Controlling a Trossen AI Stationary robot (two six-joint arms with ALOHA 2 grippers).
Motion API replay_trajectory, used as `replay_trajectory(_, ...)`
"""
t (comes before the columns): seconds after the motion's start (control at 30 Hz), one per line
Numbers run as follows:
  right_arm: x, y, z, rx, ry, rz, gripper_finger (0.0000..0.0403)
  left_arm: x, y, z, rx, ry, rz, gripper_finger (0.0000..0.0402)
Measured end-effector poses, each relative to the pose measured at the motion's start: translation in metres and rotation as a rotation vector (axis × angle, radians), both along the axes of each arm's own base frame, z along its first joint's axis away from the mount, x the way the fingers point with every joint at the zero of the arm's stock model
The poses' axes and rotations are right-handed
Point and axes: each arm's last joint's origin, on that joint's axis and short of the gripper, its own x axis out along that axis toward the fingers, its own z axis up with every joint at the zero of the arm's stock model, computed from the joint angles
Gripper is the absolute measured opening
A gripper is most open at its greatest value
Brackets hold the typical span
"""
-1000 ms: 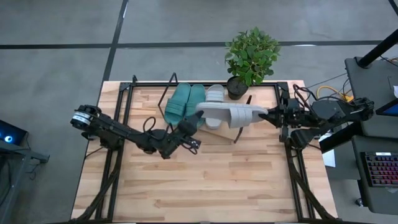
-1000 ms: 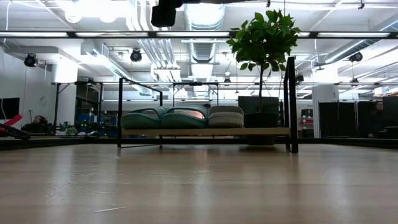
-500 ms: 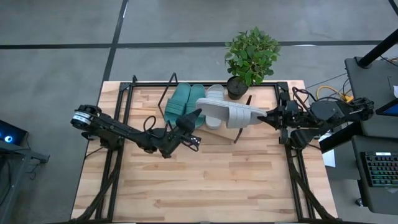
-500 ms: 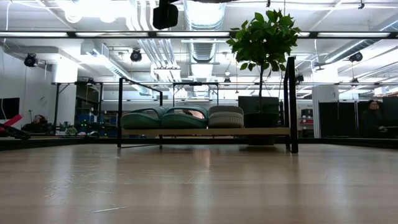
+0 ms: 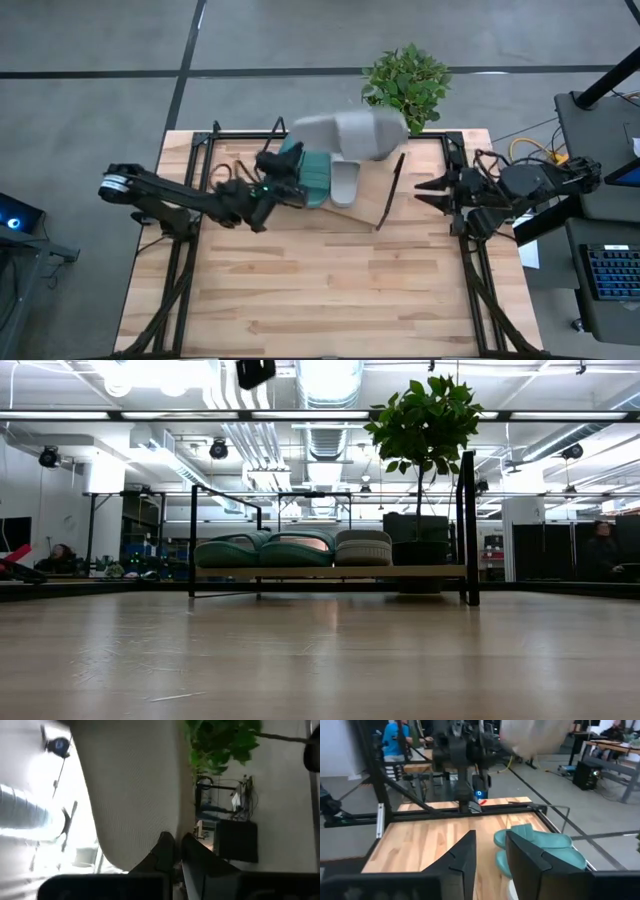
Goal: Pick and place slides into the shelf
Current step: Put the gray slipper on the shelf
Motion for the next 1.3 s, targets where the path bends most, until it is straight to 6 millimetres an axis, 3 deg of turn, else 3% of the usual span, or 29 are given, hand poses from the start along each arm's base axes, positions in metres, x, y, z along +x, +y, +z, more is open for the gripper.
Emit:
replay_trajectory(0.1,-0.001,-0.001,0.000,-0.004,-0.004,-0.008,0.0099,-0.007,0.000,0.004,-0.026,-0.016,-0.014,0.0000)
replay_trajectory(0.53,-0.004,-0.001,0.005,-0.169,-0.030,0.024,0.0095,-0.008,0.000,-0.034,-0.221,0.060,-0.068,0.0000)
replay_trajectory(0.9,-0.006,0.020,0.011,-0.381,-0.094,0.204,0.0088,-0.015,-0.016,-0.055,-0.496,-0.003,-0.240,0.0000)
replay_trajectory(1.17,-0.009,0.042,-0.007,-0.535,-0.088,0.361,0.0088,-0.023,-0.029,-0.069,-0.706,-0.067,-0.255,0.0000)
replay_trajectory(1.3,-0.003,0.055,-0.024,-0.691,-0.059,0.338,0.0084,-0.026,-0.036,-0.072,-0.808,-0.102,-0.287,0.0000)
